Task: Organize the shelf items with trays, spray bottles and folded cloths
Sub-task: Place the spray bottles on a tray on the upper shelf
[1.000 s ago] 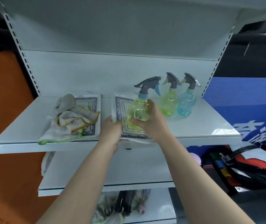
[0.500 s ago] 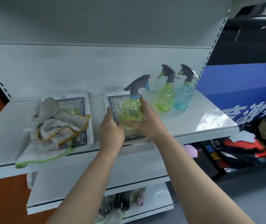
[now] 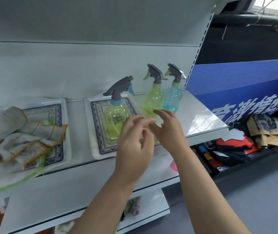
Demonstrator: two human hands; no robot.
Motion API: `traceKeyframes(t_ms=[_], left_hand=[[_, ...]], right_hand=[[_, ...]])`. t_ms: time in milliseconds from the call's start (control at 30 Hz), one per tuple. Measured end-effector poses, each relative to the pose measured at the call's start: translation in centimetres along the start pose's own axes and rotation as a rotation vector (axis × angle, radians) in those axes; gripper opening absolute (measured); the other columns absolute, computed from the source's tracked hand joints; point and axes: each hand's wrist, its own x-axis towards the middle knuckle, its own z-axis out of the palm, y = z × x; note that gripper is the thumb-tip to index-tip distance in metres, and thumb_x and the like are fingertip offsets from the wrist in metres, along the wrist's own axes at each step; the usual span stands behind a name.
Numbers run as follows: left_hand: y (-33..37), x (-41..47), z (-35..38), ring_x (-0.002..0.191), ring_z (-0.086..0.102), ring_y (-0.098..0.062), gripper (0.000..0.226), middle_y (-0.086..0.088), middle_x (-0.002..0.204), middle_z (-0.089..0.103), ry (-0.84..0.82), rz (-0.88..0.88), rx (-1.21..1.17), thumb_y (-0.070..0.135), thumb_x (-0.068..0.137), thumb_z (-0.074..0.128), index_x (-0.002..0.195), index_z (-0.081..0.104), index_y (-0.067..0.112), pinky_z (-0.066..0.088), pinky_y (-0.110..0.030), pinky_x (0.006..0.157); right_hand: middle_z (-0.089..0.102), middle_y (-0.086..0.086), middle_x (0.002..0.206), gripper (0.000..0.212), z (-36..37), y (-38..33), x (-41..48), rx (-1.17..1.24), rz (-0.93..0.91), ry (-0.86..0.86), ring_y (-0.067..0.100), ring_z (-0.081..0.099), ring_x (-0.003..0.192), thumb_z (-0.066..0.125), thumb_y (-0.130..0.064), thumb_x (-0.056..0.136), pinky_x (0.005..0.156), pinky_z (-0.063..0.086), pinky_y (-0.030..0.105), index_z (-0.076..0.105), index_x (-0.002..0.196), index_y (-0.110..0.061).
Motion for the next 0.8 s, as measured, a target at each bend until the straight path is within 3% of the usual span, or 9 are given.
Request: traceKeyframes(t_ms=[100, 167, 333, 467, 567, 633, 733, 800], left_hand=[[-0.5, 1.4, 3.9, 0.122, 0.056, -0.016, 0.047, 0.008, 0.128, 0.052, -0.105, -0.208, 0.019, 0.022, 0.089, 0.05, 0.135, 0.058, 0.014, 0.046, -0.039, 0.106], [-1.4, 3.1, 5.9, 0.133, 0.049, -0.018, 0.059, 0.002, 0.14, 0.049, -0.137, -0.284, 0.068, 0.026, 0.088, 0.052, 0.145, 0.047, 0.012, 0.04, -0.04, 0.112], [-3.5, 7.9, 10.3, 0.144, 0.033, -0.025, 0.074, -0.01, 0.154, 0.038, -0.167, -0.444, 0.325, 0.03, 0.09, 0.063, 0.153, 0.031, 0.01, 0.027, -0.036, 0.118], [-4.9, 10.4, 12.6, 0.148, 0.025, -0.025, 0.092, -0.012, 0.161, 0.027, -0.198, -0.548, 0.398, 0.04, 0.09, 0.066, 0.158, 0.012, 0.009, 0.022, -0.035, 0.118], [-6.2, 11.4, 13.6, 0.137, 0.043, -0.032, 0.099, -0.012, 0.149, 0.045, -0.135, -0.552, 0.419, 0.041, 0.08, 0.075, 0.156, 0.019, 0.013, 0.038, -0.045, 0.111], [-6.7, 11.7, 14.1, 0.123, 0.055, -0.031, 0.092, -0.008, 0.134, 0.058, -0.087, -0.557, 0.43, 0.043, 0.072, 0.075, 0.149, 0.031, 0.018, 0.047, -0.047, 0.1], [-6.4, 11.8, 14.6, 0.099, 0.062, -0.017, 0.065, 0.0, 0.113, 0.066, 0.014, -0.532, 0.388, 0.035, 0.071, 0.079, 0.129, 0.051, 0.022, 0.051, -0.033, 0.086], [-5.8, 11.5, 14.3, 0.094, 0.061, -0.009, 0.052, 0.007, 0.104, 0.065, 0.096, -0.485, 0.386, 0.034, 0.073, 0.081, 0.118, 0.056, 0.026, 0.051, -0.027, 0.081]], right_hand=[[0.048, 0.013, 0.142, 0.055, -2.2, 2.7, 2.5, 0.002, 0.138, 0.04, 0.024, 0.046, 0.13, 0.063, -0.027, 0.094, 0.101, 0.029, 0.021, 0.047, 0.143, -0.007], [0.045, 0.014, 0.142, 0.058, -3.5, 4.5, 4.4, 0.069, 0.21, 0.055, 0.025, 0.043, 0.129, 0.061, -0.028, 0.094, 0.087, 0.028, 0.018, 0.041, 0.145, -0.008], [0.034, 0.017, 0.151, 0.09, -5.3, 7.6, 9.9, 0.151, 0.266, -0.028, 0.03, 0.034, 0.139, 0.067, -0.044, 0.088, 0.109, 0.032, 0.036, 0.02, 0.155, -0.006], [0.044, 0.012, 0.147, 0.088, -5.6, 9.0, 13.5, 0.213, 0.2, -0.111, 0.027, 0.042, 0.134, 0.073, -0.051, 0.08, 0.098, 0.041, 0.036, 0.032, 0.148, -0.013], [0.043, 0.003, 0.15, 0.095, -5.5, 9.6, 15.1, 0.243, 0.137, -0.23, 0.021, 0.043, 0.136, 0.075, -0.052, 0.077, 0.108, 0.04, 0.04, 0.027, 0.153, -0.023], [0.052, -0.002, 0.139, 0.082, -5.3, 9.9, 15.9, 0.26, 0.117, -0.291, 0.018, 0.052, 0.126, 0.076, -0.051, 0.077, 0.104, 0.045, 0.039, 0.04, 0.146, -0.026], [0.058, -0.009, 0.123, 0.066, -5.1, 10.3, 17.2, 0.306, 0.083, -0.338, 0.015, 0.059, 0.111, 0.077, -0.051, 0.074, 0.093, 0.05, 0.036, 0.05, 0.13, -0.03], [0.061, -0.008, 0.122, 0.065, -4.9, 10.1, 18.2, 0.345, 0.054, -0.337, 0.015, 0.061, 0.107, 0.078, -0.048, 0.073, 0.083, 0.05, 0.031, 0.052, 0.128, -0.027]])
